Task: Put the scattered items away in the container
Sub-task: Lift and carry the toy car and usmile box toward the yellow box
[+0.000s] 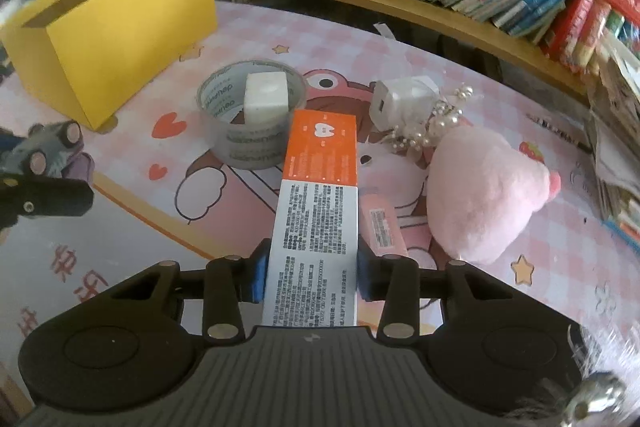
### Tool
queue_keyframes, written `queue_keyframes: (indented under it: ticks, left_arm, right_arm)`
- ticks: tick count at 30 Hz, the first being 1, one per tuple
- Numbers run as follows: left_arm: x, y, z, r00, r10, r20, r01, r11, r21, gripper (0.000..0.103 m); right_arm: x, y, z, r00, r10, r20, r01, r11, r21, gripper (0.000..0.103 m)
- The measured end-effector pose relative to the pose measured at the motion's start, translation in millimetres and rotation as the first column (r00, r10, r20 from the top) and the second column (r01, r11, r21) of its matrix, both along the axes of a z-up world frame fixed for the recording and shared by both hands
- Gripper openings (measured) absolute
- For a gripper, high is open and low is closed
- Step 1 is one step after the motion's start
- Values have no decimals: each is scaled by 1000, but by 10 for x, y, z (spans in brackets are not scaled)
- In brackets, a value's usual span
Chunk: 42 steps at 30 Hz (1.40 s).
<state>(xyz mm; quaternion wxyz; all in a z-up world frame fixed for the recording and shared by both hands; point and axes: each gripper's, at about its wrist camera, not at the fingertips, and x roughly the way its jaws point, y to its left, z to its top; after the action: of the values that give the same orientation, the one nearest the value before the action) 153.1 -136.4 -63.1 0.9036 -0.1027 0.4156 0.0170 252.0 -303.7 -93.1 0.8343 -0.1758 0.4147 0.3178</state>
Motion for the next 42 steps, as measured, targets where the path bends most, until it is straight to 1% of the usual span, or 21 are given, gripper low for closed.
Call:
queue_keyframes:
  ticks: [2, 5, 10, 12, 18, 26, 42]
  left_arm:
    - [-20, -12, 25, 1000, -6, 7, 6, 1000, -3, 53]
    - [-55, -29, 64, 1000, -17, 15, 17, 1000, -5, 53]
    - [-127, -53, 119, 999, -40, 21, 41, 999, -18, 53]
    - [-152, -61, 133, 998, -50, 24, 50, 998, -23, 53]
    - [-224, -52, 163, 996, -80, 35, 81, 996, -33, 53]
    - [-341, 36, 191, 989, -137, 53, 140, 989, -51, 53]
    - [-676, 554, 278, 972, -219, 83, 225, 972, -69, 53]
  right_arm:
    - [-51, -48, 52, 1000, -14, -6, 14, 1000, 20, 37]
    - [-115, -141, 131, 999, -39, -39, 41, 997, 59, 37]
    - [-185, -306, 208, 984, -94, -149, 115, 983, 140, 37]
    - [-230, -348, 248, 979, -108, -175, 138, 977, 165, 37]
    - [-417, -346, 378, 982, -117, -152, 144, 973, 183, 37]
    - [-647, -279, 441, 976, -159, -146, 183, 968, 173, 37]
    - [-1180, 213, 548, 963, -235, -130, 253, 956, 147, 37]
